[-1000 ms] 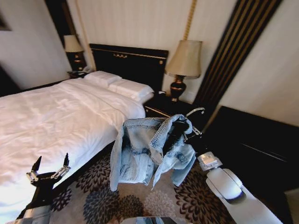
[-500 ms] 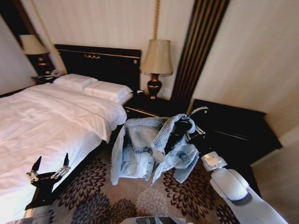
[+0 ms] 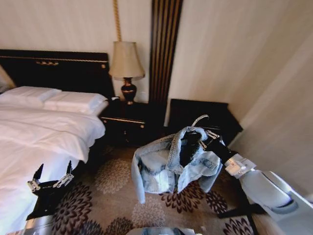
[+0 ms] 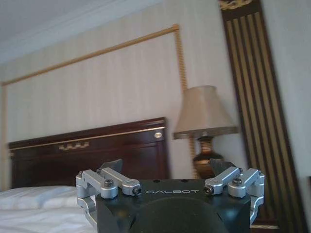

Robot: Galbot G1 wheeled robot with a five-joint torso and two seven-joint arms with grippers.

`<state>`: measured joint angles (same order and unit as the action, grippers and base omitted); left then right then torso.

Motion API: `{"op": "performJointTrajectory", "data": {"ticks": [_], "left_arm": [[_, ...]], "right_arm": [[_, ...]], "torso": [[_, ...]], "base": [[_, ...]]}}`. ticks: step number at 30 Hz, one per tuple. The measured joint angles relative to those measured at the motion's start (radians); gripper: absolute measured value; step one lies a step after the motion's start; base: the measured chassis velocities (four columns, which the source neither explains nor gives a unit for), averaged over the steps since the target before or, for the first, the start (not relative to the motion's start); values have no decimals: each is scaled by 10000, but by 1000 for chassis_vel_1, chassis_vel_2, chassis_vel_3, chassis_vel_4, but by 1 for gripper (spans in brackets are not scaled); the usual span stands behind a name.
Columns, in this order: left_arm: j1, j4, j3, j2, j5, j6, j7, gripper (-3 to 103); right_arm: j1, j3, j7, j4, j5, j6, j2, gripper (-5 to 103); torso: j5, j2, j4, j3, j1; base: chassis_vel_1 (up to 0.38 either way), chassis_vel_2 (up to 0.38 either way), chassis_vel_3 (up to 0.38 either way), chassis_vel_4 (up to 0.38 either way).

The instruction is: Pick up the clothes from the bed and hang them on the clothes hanger.

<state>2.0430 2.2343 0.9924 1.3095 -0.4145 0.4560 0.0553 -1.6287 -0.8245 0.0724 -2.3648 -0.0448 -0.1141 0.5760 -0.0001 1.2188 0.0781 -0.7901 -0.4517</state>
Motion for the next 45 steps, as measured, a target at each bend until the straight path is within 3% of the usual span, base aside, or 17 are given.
{"op": "performJointTrajectory", "data": {"ticks": [18, 45], "left_arm": [[0, 0, 0, 0, 0, 0, 0, 100], [0, 0, 0, 0, 0, 1, 0, 100]], "right_arm": [[-963, -754, -39, -535, 40, -465, 529, 20], [-1408, -900, -122, -1028, -218, -610, 1206, 20]], "torso": [[-1, 1, -1, 1, 2], [0, 0, -2, 0, -1]], "base": [[-124, -123, -126, -126], [-128, -127, -119, -129]]}}
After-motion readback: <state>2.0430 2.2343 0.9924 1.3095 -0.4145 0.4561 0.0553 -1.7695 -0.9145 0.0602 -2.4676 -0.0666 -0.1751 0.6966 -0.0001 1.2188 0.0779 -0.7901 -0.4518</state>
